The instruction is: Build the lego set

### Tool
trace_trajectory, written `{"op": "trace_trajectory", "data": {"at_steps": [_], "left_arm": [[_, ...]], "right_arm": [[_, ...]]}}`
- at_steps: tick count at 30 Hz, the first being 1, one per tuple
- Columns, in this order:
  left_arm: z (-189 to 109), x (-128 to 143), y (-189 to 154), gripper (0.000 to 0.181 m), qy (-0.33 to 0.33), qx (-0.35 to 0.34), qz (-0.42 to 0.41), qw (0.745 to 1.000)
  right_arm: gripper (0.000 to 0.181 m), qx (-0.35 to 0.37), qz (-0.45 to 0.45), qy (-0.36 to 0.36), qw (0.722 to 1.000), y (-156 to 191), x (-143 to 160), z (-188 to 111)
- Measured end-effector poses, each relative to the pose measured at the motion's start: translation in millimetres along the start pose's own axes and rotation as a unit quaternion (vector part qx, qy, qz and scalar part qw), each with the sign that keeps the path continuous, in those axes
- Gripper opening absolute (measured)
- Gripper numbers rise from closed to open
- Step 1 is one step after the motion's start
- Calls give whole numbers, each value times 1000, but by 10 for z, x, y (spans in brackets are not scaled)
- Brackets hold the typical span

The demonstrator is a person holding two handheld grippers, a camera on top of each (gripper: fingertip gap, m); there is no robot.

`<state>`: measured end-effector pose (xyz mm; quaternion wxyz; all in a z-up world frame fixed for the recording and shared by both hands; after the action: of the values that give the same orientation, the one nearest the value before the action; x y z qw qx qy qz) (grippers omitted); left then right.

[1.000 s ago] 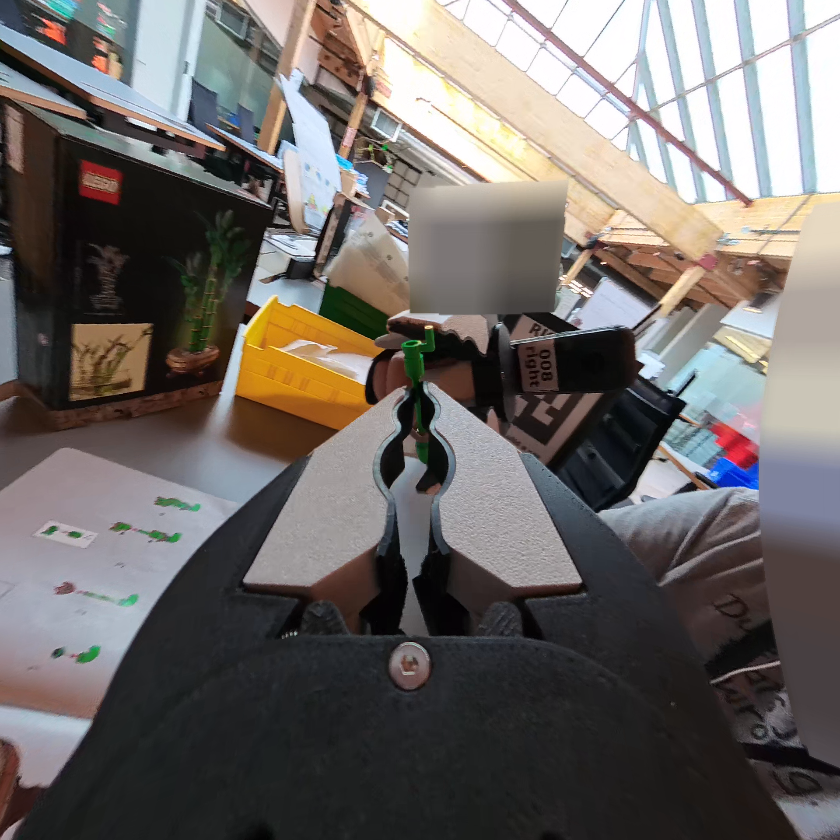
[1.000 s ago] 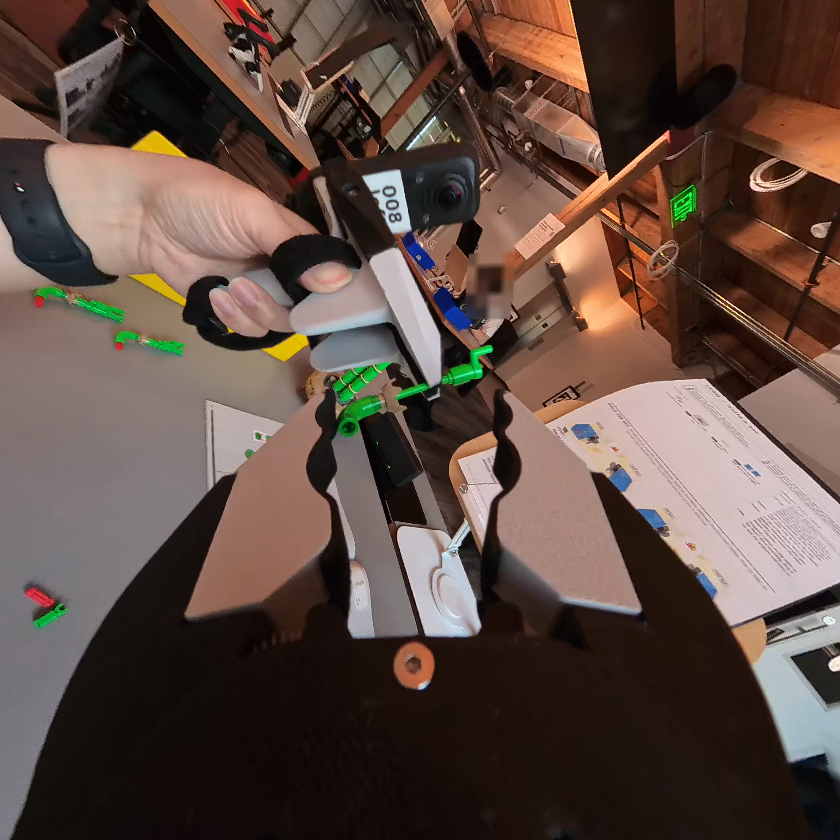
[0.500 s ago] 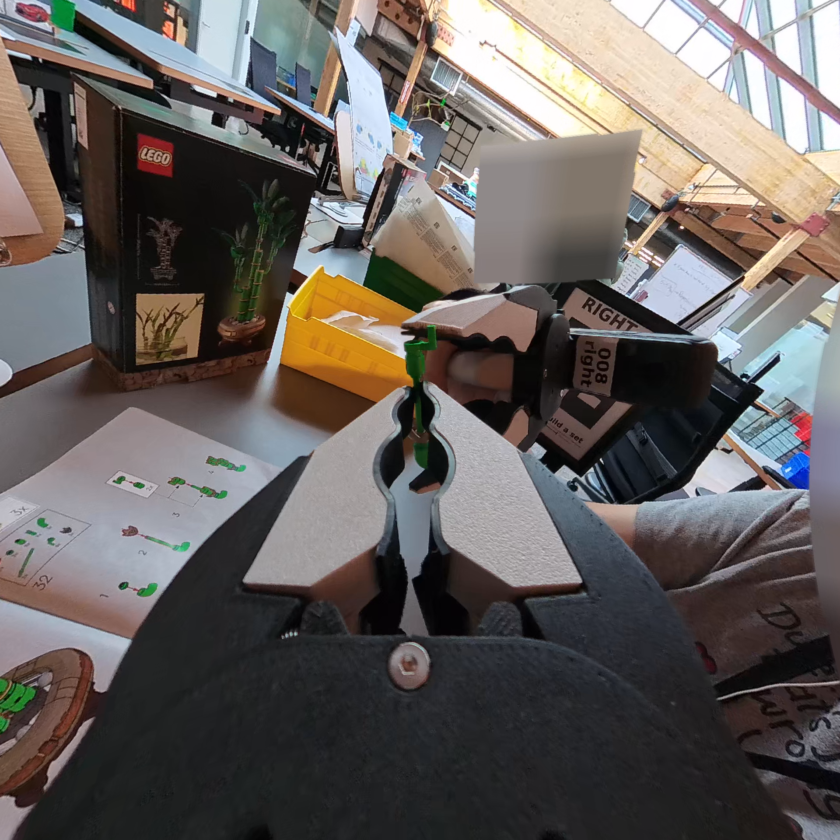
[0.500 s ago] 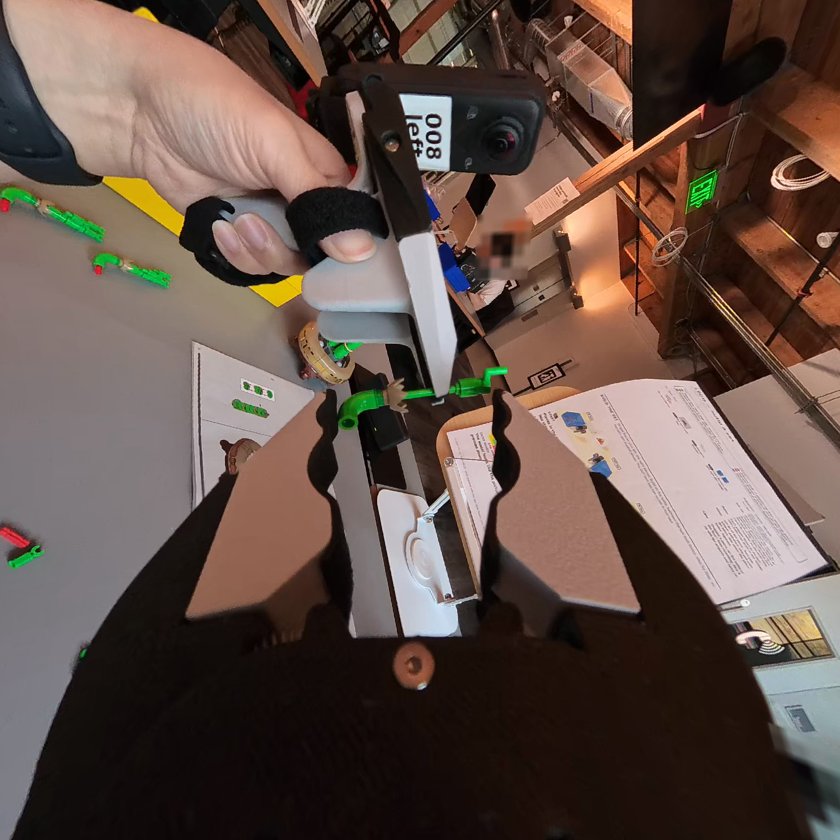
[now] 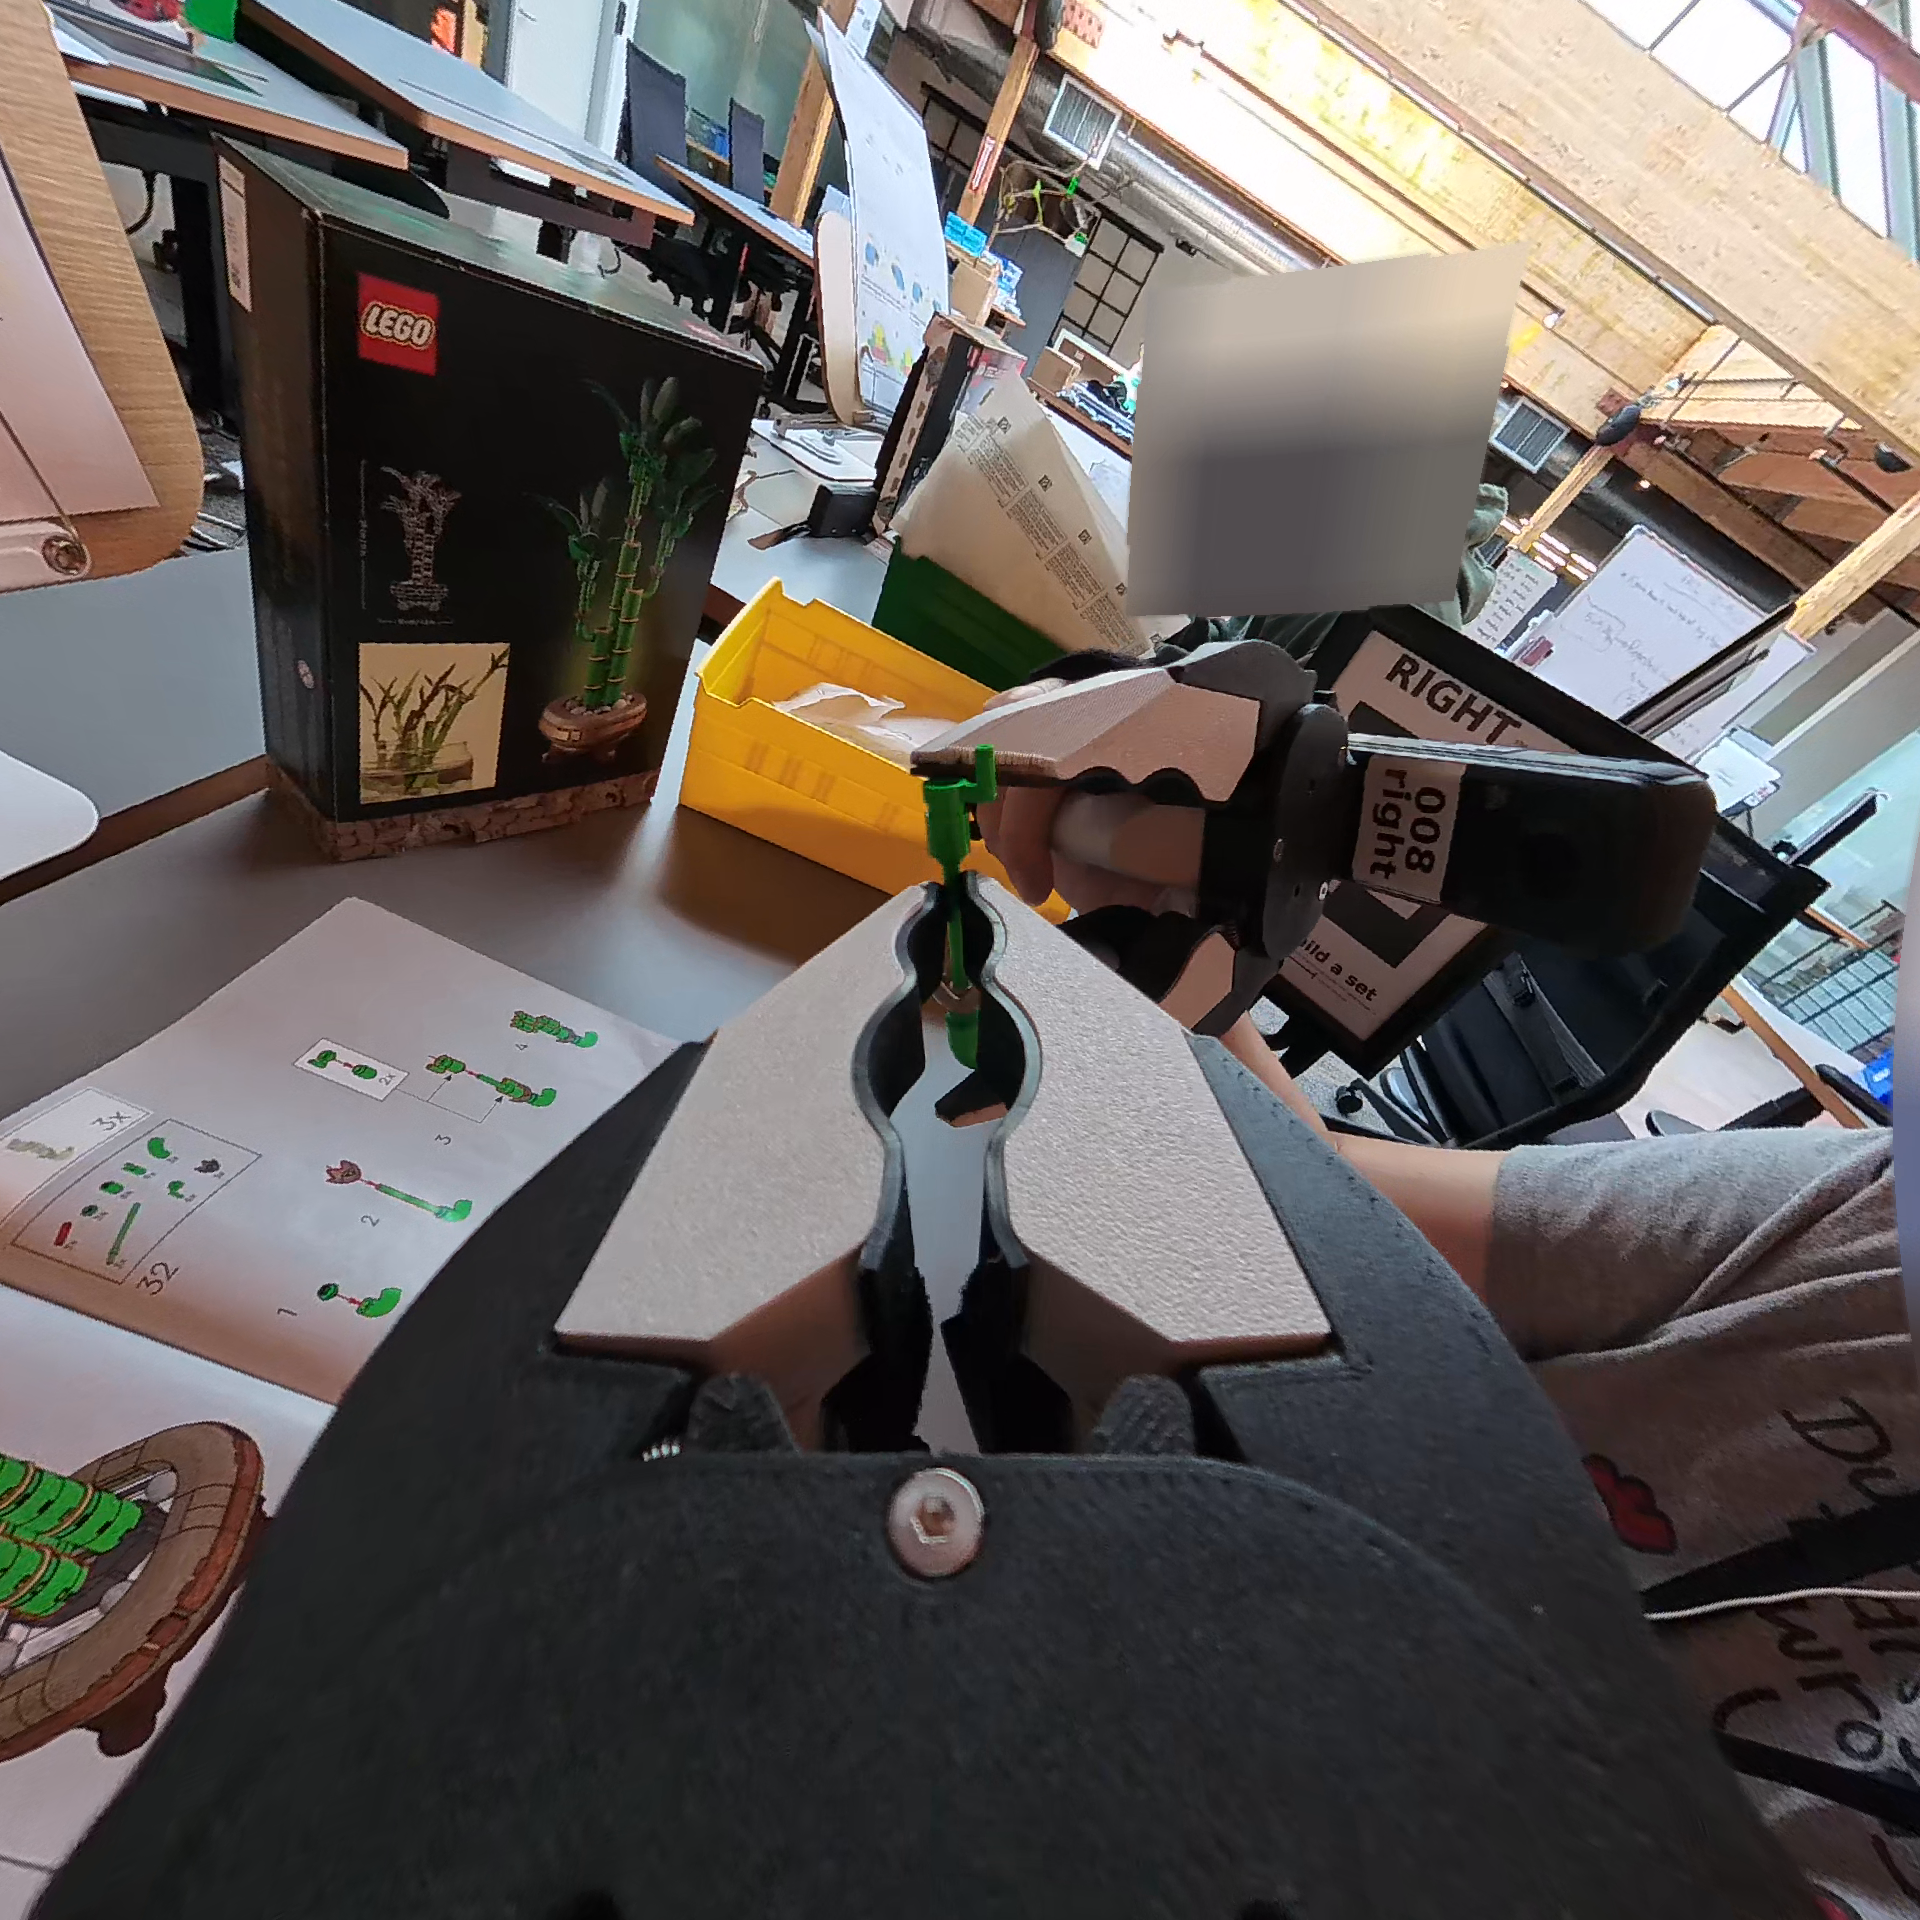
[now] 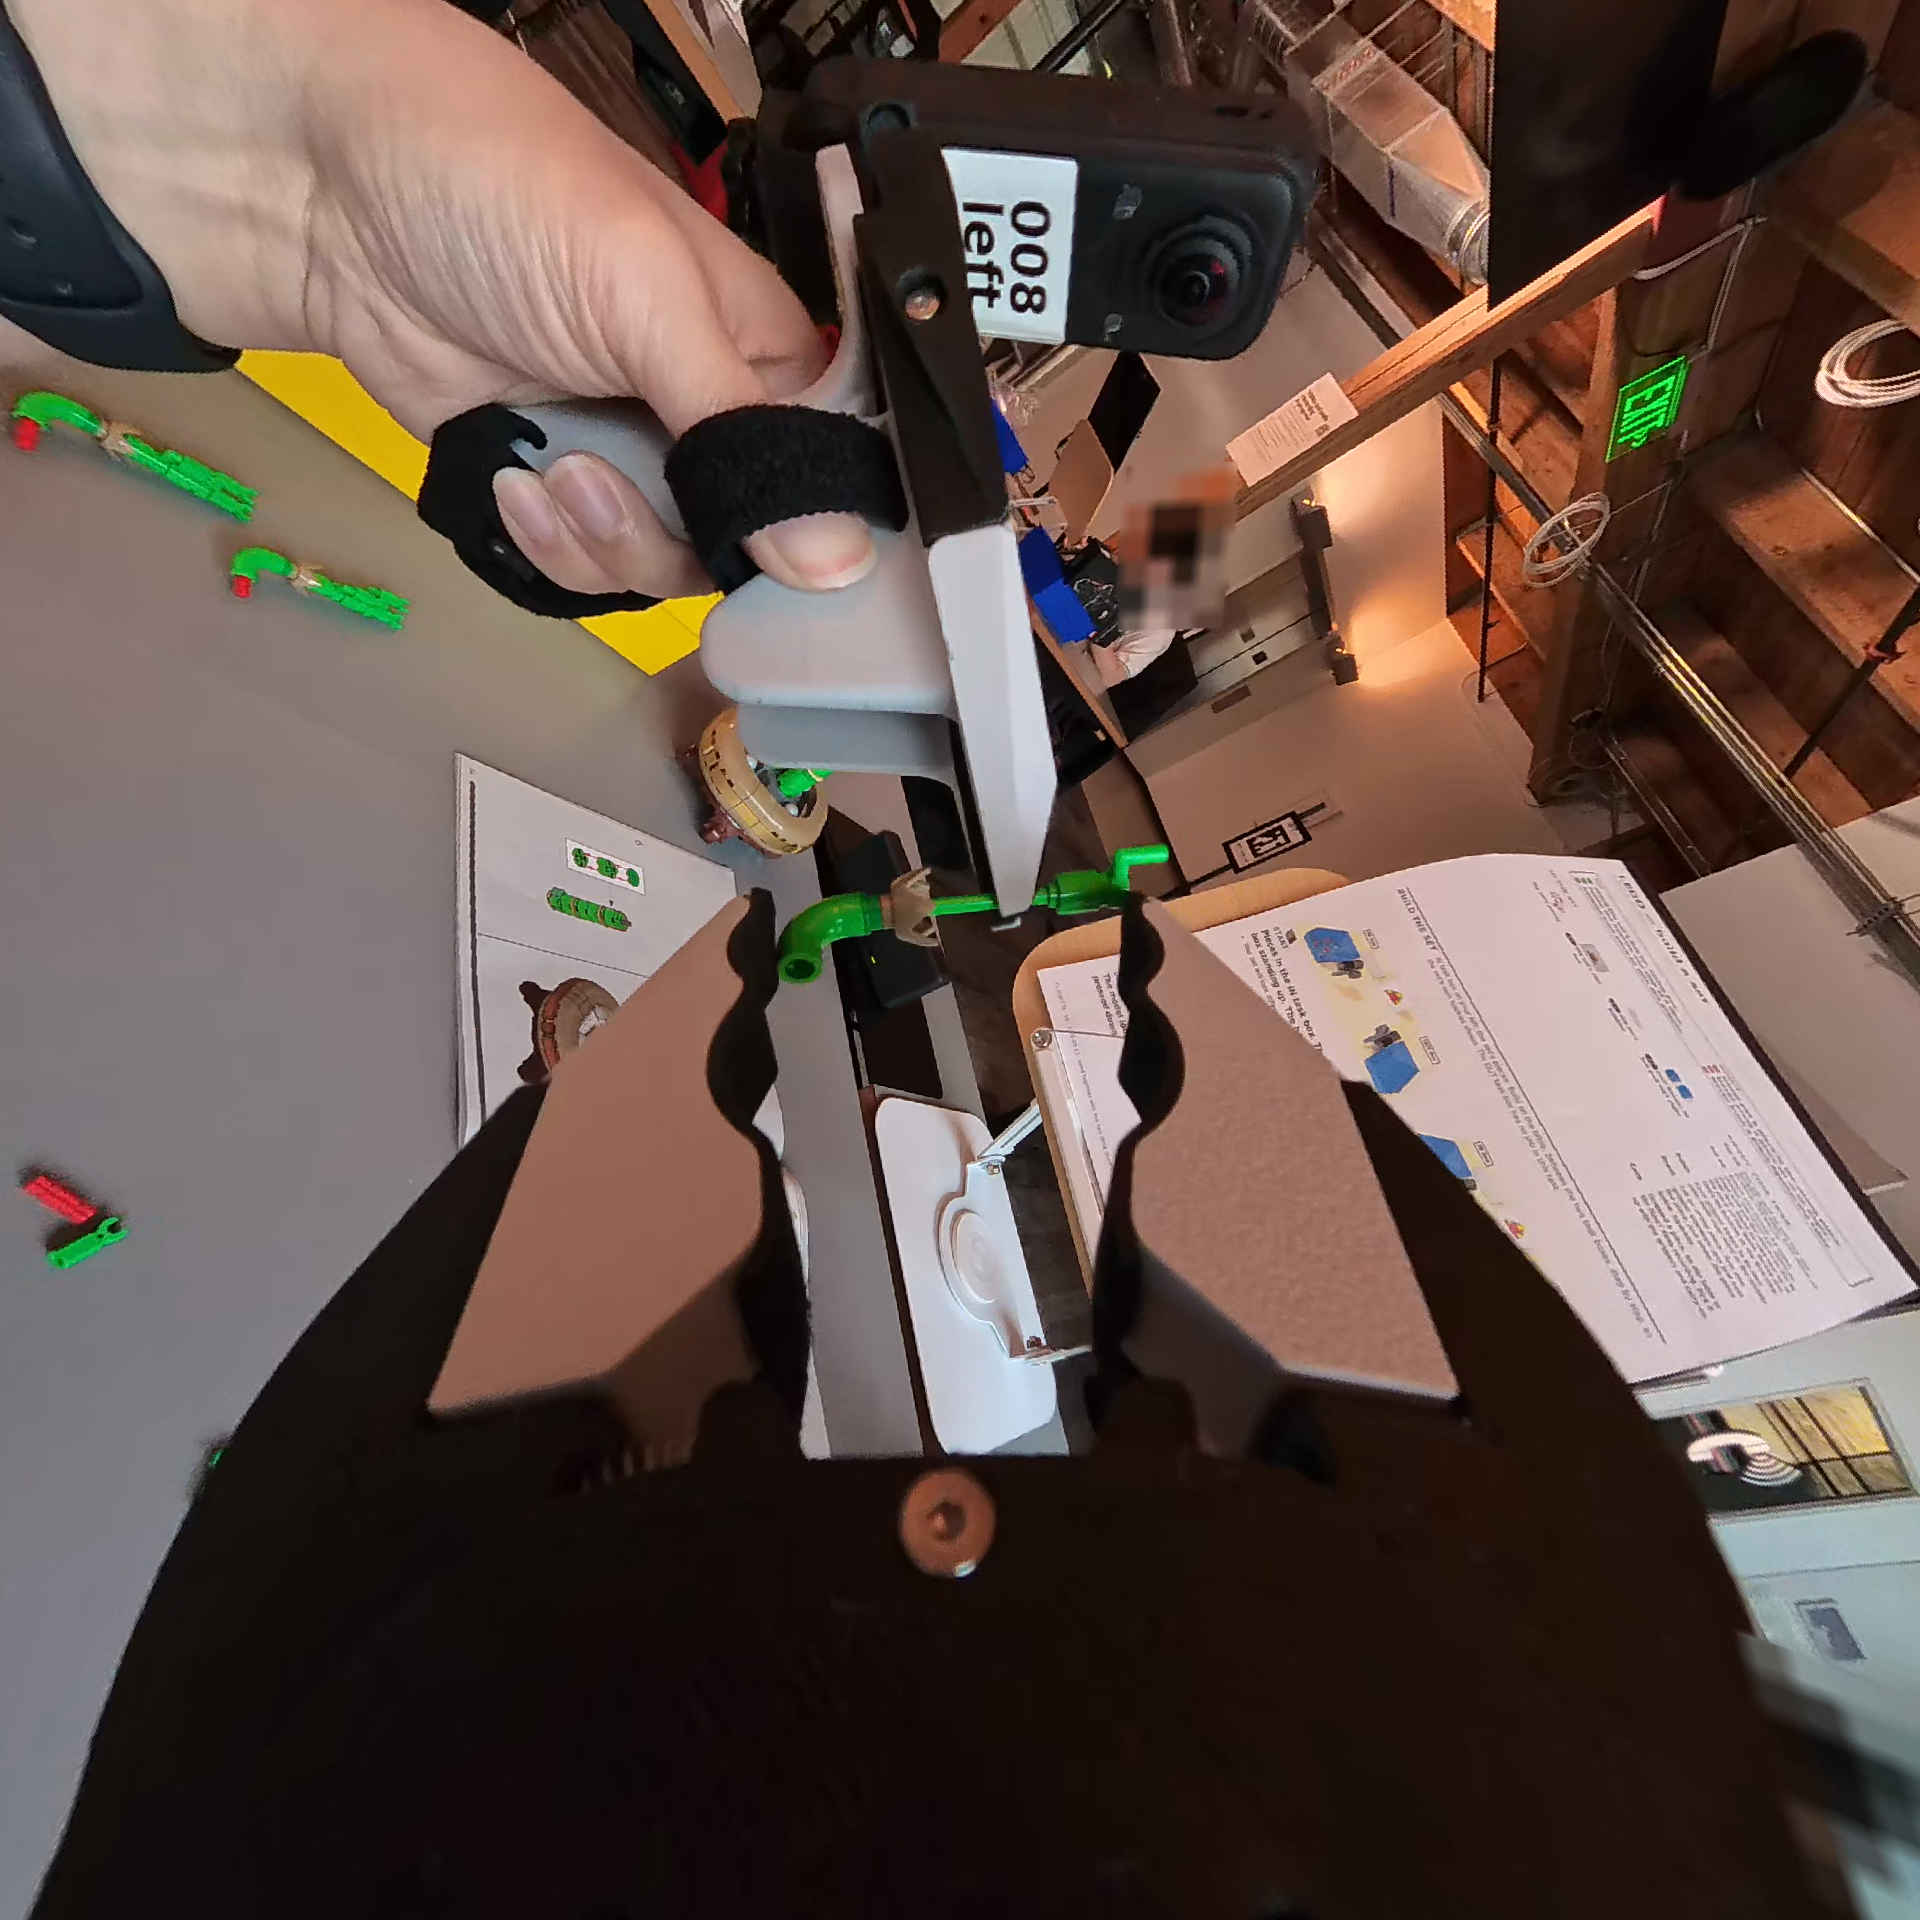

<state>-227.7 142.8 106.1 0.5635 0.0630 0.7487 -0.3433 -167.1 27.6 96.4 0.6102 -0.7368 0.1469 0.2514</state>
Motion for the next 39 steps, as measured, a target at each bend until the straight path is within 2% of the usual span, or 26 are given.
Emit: {"op": "trace_trajectory", "data": {"at_steps": [34,37,39], "left_arm": [[12,1,6,0,-2,-11,4,1000],[10,-23,3,0,-17,8,-3,1000],[1,-33,0,1,-30,44,-22,998]], "right_arm": [[63,-1,14,-2,1000,-9,14,-2],[64,5,26,-18,999,-38,15,-10],[64,6,38,-42,998,-56,2,-35]]}}
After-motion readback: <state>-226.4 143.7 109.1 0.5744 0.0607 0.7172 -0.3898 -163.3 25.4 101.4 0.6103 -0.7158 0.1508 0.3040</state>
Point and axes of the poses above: each gripper's, where its closed fingertips meet, z out along the fingers, x out of its underside, y = z × x across the jaws, the point moved 8 cm from there along -z, back along the fingers, and after that the axes turned 2 degrees about -x, right-handed, at the moved point
